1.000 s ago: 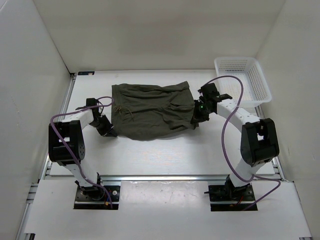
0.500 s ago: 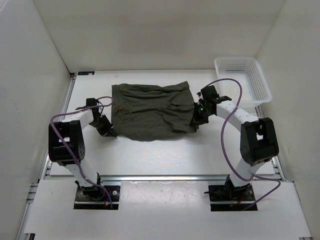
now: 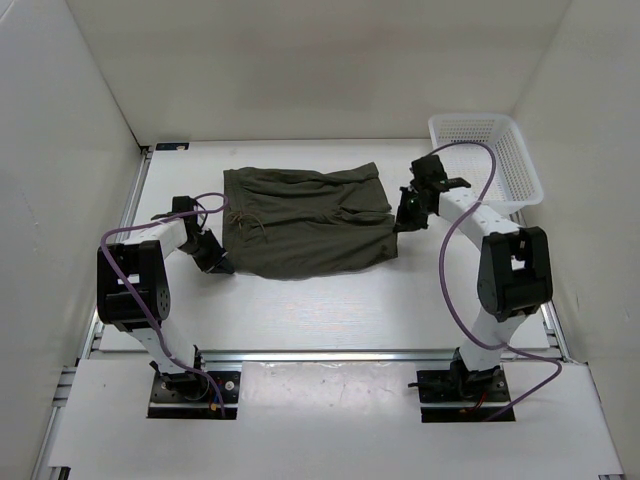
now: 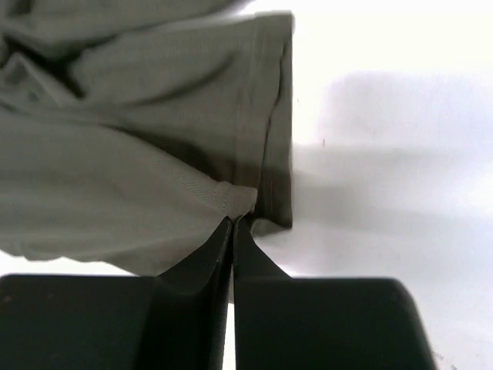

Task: Fold and stack the shorts
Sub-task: Flatten the shorts out

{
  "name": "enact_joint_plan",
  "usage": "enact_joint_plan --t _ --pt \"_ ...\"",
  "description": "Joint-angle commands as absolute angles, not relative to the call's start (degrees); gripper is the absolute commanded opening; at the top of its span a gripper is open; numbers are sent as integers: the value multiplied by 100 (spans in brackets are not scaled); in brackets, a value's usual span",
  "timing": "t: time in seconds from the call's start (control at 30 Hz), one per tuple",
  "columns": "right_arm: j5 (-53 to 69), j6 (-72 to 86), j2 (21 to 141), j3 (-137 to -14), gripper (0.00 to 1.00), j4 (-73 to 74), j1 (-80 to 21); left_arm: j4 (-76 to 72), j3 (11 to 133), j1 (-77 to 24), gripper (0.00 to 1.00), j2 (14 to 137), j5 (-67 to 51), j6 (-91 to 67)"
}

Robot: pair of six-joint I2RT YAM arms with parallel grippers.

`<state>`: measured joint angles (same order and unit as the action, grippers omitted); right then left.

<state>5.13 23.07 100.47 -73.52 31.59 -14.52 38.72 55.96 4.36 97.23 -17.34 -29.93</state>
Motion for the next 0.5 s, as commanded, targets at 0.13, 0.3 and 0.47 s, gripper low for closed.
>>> enact_joint_plan --t 0.13,0.3,0.47 --pt "124 2267 10205 -7770 38 3410 -1389 3867 5687 448 10 9501 -1635 -2909" --pt "-334 2443 9221 -7156 42 3410 -1389 3867 5687 448 10 9448 -1635 -2909" --pt "95 2645 8325 -6164 21 3279 -1450 3867 5739 448 10 9448 -1635 -2909"
